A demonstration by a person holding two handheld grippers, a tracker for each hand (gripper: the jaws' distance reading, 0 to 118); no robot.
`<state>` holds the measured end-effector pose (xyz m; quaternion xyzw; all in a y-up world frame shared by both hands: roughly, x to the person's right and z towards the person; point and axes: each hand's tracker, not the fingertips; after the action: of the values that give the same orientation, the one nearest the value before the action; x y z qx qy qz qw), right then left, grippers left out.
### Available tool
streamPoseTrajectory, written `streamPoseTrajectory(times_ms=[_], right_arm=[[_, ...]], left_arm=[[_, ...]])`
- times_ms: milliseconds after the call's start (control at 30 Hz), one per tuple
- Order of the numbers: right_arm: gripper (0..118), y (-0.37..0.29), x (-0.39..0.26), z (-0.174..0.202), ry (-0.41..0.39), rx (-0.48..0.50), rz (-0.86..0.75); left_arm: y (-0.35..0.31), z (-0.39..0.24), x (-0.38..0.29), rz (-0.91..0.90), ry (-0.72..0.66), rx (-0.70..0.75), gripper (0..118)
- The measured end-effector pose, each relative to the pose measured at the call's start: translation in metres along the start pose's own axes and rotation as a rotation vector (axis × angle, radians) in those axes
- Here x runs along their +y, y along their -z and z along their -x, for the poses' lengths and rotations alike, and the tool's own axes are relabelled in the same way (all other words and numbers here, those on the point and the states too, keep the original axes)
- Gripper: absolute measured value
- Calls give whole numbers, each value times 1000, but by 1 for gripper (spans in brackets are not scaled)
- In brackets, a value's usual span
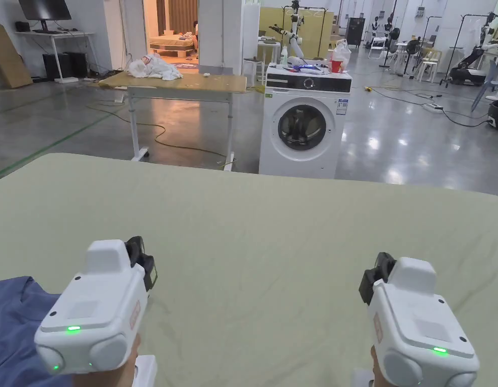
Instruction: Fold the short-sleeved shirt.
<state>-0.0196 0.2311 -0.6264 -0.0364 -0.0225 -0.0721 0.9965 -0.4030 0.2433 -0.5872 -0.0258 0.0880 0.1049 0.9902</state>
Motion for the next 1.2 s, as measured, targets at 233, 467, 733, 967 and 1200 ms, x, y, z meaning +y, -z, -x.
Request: streamPoseTrajectory(times_ms=[233, 467, 733, 967, 1200], right_arm=[[0, 7, 16, 8, -72, 95, 14], [0, 1, -19, 57, -1274, 170, -129], [0, -6, -11, 51, -1227, 131, -100], [0, 2, 8, 36, -546, 108, 30], [0, 13, 1, 17, -117, 24, 66]], left_arm=[[4, 4, 11, 6, -50, -21, 0], [3, -54, -27, -67, 1220, 96, 0], [-1, -48, -31, -79, 1333, 53, 0], [-6, -34, 3, -10, 536, 58, 0], [-5, -10, 3, -13, 32, 55, 0]])
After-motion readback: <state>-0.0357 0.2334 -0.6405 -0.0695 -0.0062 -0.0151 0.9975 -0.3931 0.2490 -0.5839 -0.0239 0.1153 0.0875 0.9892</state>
